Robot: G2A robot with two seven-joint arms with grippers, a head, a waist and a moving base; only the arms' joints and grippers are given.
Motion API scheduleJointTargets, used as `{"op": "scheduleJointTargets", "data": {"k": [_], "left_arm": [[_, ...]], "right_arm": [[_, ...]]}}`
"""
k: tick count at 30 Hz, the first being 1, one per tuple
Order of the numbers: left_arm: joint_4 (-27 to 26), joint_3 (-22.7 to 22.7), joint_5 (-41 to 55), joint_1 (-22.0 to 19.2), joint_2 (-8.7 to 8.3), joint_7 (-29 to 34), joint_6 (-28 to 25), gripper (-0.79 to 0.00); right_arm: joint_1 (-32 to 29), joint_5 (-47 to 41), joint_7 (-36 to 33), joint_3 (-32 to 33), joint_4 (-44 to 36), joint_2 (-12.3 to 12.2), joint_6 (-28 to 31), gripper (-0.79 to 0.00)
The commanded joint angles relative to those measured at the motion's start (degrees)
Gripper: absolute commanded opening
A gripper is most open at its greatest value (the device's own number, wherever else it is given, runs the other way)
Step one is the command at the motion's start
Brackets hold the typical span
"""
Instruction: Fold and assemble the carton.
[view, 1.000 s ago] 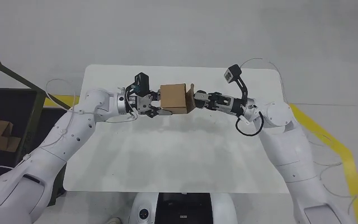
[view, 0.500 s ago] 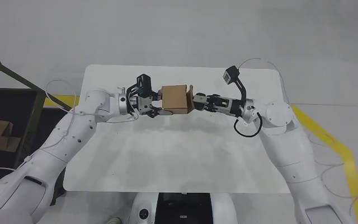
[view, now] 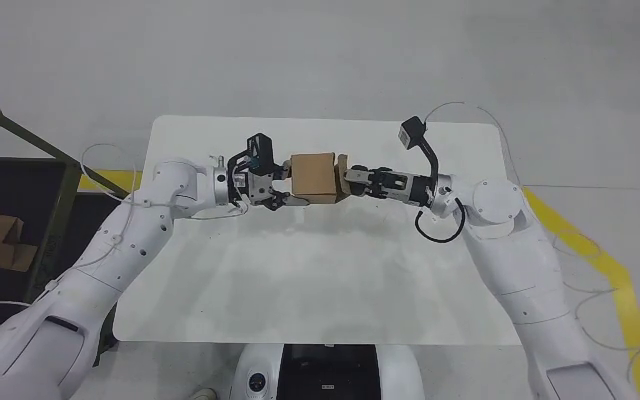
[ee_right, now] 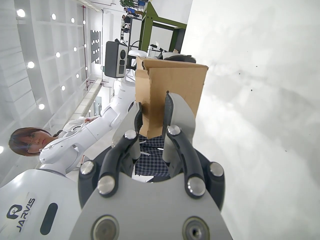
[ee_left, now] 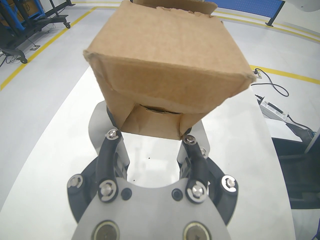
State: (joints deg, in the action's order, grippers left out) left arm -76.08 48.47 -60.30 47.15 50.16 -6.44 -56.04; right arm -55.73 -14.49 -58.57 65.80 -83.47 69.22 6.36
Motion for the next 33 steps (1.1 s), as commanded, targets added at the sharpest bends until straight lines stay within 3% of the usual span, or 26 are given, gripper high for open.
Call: {"op": "scheduleJointTargets", "data": {"k": [1,20,33], "left_arm": [[-0.03,0.21,-0.07,0.08,0.11,0.15,-0.06,-0.431],[0.3,2.24,-0.67,0.99,1.0,-0.44,-1.35,-0.394],[0.25,3.38,-2.27,1.55,1.55,-0.36,-1.49,-0.409]], "right_arm": [[0.03,0.19,0.15,-0.05,-0.06,-0.05,-0.1,-0.64],[1.36,1.51,2.77,-1.64,0.36,-0.06,-1.05,-0.686],[1.03,1.24,4.01,-1.77,0.07,-0.19,-1.44,-0.717]]}}
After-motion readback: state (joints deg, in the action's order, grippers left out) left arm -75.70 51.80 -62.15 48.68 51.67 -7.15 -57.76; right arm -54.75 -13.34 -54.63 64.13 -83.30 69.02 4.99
